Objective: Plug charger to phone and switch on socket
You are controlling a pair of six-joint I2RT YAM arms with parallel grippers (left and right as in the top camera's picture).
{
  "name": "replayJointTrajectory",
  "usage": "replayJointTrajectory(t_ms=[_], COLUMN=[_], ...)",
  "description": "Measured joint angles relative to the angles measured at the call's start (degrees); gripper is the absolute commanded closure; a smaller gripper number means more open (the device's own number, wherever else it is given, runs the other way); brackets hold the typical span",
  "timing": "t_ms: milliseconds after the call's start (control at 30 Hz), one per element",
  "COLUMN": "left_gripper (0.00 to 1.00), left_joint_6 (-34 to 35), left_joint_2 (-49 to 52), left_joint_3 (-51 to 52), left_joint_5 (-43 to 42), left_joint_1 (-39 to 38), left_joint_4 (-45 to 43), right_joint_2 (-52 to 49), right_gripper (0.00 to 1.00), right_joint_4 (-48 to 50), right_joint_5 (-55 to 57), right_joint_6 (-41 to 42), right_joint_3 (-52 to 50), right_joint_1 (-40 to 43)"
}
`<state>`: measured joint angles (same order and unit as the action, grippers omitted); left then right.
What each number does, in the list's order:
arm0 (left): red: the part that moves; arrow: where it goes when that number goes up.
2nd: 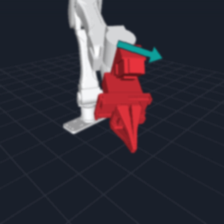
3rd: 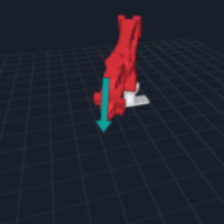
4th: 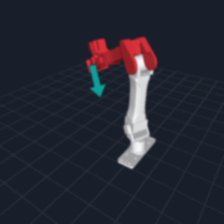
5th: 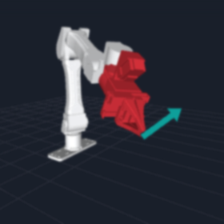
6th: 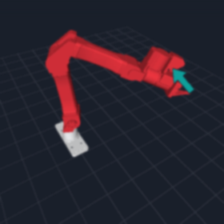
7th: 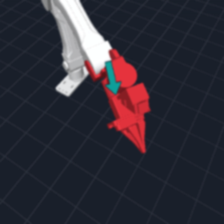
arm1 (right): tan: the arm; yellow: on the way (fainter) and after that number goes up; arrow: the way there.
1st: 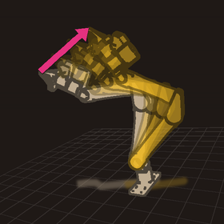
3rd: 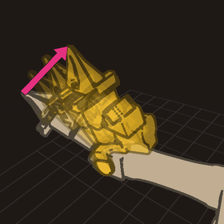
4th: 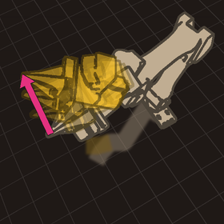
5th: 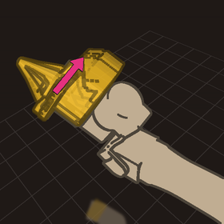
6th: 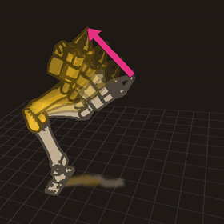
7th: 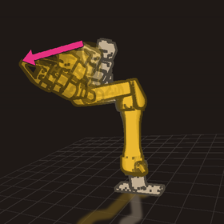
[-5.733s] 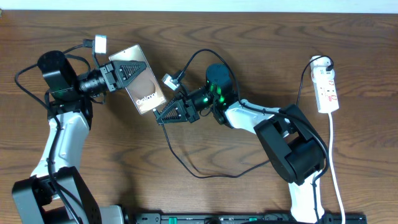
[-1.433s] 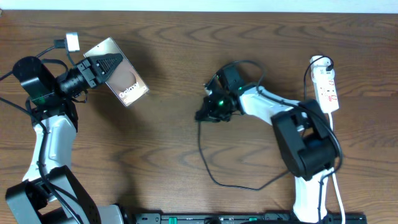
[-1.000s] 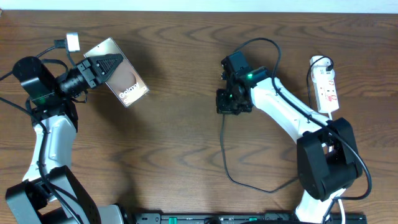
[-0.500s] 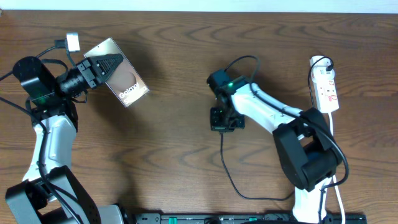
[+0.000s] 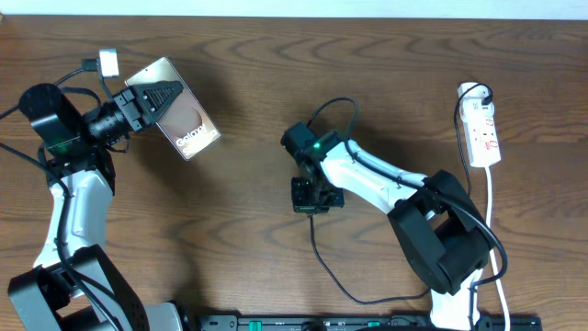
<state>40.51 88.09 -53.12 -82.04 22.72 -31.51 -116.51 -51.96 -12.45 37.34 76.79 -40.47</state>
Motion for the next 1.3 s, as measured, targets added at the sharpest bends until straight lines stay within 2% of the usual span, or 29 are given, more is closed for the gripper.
replayJointTrajectory(t_ms=[800,900,1000,1167,1300], left_gripper=[0.93,0.93,0.93,0.93,0.92], left_joint_6=[0.00,0.00,0.00,0.00,0.00], left_joint_2=[0.00,0.00,0.00,0.00,0.00], left_joint_3=[0.00,0.00,0.00,0.00,0.00], left_joint_5=[-0.15,-0.17,-0.17,-0.17,-0.17], left_joint_1=[0.00,0.00,0.00,0.00,0.00], left_joint_4=[0.11,0.13,0.13,0.15,0.15], right_joint_2=[1.53,1.64,0.83,-1.25,-1.31], right_gripper=[0.99,0.99,0.99,0.99,0.99], right_joint_4=[-0.66,3.91,13.64,30.12,41.05], right_joint_5=[-7.17,-10.12,-15.45,-31.41,-44.46], right_joint_6=[5.22,4.02,-0.79,-11.98,-17.68], right_joint_3=[-4.42,-4.74,-4.87,-5.16,-5.20], right_joint_1=[-0.37,-0.33,0.11,1.55,2.12])
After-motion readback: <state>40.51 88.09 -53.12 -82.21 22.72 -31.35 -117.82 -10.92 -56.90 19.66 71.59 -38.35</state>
